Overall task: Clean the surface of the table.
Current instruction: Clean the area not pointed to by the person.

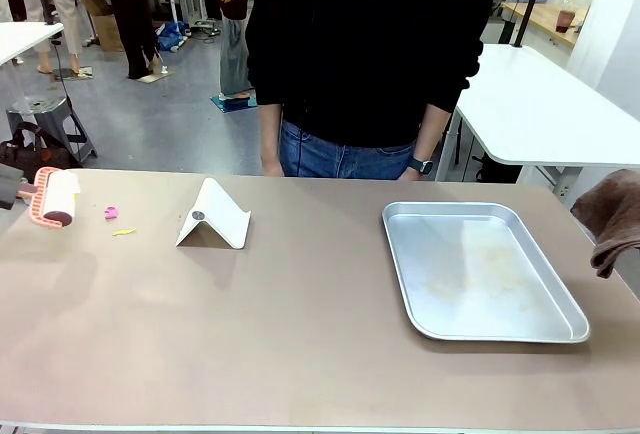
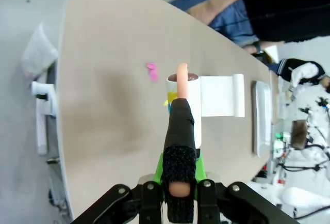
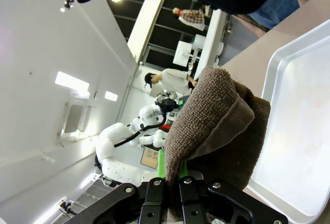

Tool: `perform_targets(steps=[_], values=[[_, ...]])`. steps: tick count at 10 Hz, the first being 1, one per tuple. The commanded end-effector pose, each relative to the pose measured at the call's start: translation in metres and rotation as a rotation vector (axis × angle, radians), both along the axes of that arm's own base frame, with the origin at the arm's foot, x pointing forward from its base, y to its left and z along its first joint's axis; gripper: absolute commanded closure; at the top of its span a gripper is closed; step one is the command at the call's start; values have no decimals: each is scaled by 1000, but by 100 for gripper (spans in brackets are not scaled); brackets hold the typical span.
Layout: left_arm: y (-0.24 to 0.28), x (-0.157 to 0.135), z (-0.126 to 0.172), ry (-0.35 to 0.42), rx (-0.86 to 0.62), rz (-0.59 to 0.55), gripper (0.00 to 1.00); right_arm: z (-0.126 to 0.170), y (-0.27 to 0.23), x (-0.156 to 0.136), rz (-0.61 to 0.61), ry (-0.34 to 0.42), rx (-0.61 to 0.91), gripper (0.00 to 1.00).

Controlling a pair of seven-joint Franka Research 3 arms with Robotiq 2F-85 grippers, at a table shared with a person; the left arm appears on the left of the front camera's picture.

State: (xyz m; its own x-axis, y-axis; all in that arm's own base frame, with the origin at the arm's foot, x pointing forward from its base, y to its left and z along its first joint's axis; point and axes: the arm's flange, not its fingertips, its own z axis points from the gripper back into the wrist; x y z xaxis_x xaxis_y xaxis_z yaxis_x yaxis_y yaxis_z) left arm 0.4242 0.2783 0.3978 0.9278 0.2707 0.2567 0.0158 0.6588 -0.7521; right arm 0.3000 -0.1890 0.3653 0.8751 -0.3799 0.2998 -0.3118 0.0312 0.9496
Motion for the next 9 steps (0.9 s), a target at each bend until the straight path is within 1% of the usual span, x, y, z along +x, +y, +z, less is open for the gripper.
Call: perform_targets(steps=[1, 2, 4, 6, 9], values=[[15, 7, -7, 1, 1, 46, 77, 5, -1, -3, 1, -11, 0, 93], [20, 15, -15, 19, 1, 63, 77, 5, -1, -3, 1, -11, 0, 93], [26, 33, -29, 84, -19, 37, 77, 5, -1, -3, 1, -11, 0, 93], [30, 46, -42, 129, -3, 31, 77, 5, -1, -3, 1, -11, 0, 93], [27, 54, -54, 151, 1, 22, 77, 5, -1, -3, 1, -11, 0, 93]])
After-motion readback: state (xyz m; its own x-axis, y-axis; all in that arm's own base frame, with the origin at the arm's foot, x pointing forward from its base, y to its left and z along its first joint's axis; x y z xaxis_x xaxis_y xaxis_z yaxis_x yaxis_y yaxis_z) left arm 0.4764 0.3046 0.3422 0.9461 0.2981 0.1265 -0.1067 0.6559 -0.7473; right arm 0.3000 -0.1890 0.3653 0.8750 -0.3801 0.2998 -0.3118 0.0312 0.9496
